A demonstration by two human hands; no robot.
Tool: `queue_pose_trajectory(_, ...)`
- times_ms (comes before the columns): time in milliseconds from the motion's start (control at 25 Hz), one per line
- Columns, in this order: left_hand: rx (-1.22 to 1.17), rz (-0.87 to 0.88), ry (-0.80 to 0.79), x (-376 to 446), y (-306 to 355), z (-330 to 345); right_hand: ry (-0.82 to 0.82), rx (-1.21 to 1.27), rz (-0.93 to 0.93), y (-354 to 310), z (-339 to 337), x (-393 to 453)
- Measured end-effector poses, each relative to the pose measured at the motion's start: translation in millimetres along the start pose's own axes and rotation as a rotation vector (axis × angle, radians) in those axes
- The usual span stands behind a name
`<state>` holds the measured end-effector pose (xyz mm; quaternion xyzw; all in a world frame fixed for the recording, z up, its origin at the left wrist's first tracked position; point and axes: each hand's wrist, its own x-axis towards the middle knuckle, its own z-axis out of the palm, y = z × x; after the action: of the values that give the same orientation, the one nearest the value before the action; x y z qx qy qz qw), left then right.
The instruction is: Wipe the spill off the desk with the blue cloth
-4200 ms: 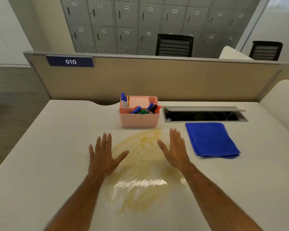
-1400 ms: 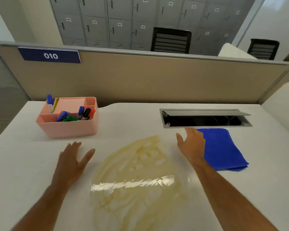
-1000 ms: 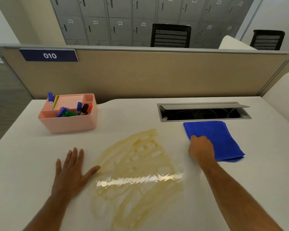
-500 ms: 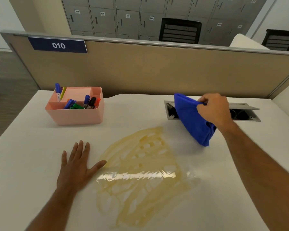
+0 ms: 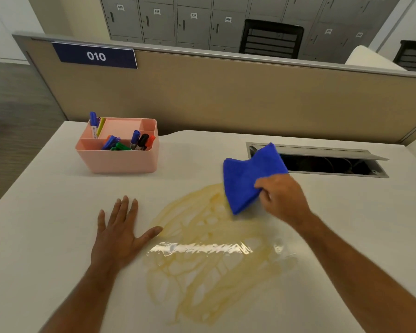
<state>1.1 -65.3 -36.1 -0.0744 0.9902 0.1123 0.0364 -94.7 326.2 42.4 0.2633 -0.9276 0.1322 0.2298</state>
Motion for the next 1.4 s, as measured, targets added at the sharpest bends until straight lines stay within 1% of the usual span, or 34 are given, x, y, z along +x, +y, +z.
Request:
queue_pose_trajectory(80, -0.004, 0.002, -0.002, 0, -1, 1, -0.308, 0.024, 0.121, 0, 9, -28)
queue_pose_trajectory(120, -0.004, 0.004, -0.002, 1, -1, 1, -0.426, 0.026, 0.193, 3, 12, -33)
queue_pose_trajectory(160, -0.006, 0.005, -0.004, 1, -1, 2, -0.488, 0.042, 0.262, 6, 14, -32)
queue_pose_trajectory(200, -0.011, 0.005, -0.006, 1, -1, 2, -0.470, 0.091, 0.334, 8, 16, -27)
queue_pose_trajectory(280, -0.029, 0.006, -0.003, 2, -1, 2, -0.277, 0.207, 0.456, 6, 24, -10)
queue_pose_trajectory(320, -0.041, 0.006, 0.001, 2, -2, 2, -0.206, 0.225, 0.490, 5, 31, 2)
queue_pose_trajectory(360, -0.051, 0.007, 0.006, 2, -4, 1, -0.223, 0.210, 0.514, 3, 41, 12)
queue_pose_trajectory(480, -0.047, 0.014, 0.027, 3, -6, 2, -0.552, 0.032, 0.570, -3, 74, 29)
queue_pose_trajectory(520, -0.032, 0.018, 0.040, 2, -7, 3, -0.609, 0.000, 0.595, -2, 84, 28)
queue_pose_trajectory(560, -0.022, 0.018, 0.049, 3, -7, 5, -0.629, -0.026, 0.613, 0, 93, 26)
queue_pose_trajectory(760, -0.015, 0.021, 0.061, 5, -10, 11, -0.613, -0.123, 0.573, 12, 116, 21)
queue_pose_trajectory(880, -0.009, 0.023, 0.062, 5, -10, 12, -0.617, -0.141, 0.462, 19, 116, 26)
queue_pose_trajectory(1000, -0.009, 0.023, 0.065, 5, -9, 11, -0.660, -0.098, 0.350, 24, 111, 27)
queue_pose_trajectory(1160, -0.014, 0.020, 0.064, 5, -8, 11, -0.677, -0.062, 0.178, 28, 103, 17)
queue_pose_trajectory(1280, -0.016, 0.022, 0.061, 5, -9, 11, -0.681, -0.057, 0.136, 25, 98, 7)
queue_pose_trajectory(1400, -0.019, 0.020, 0.062, 5, -8, 10, -0.680, -0.063, 0.138, 18, 90, -4)
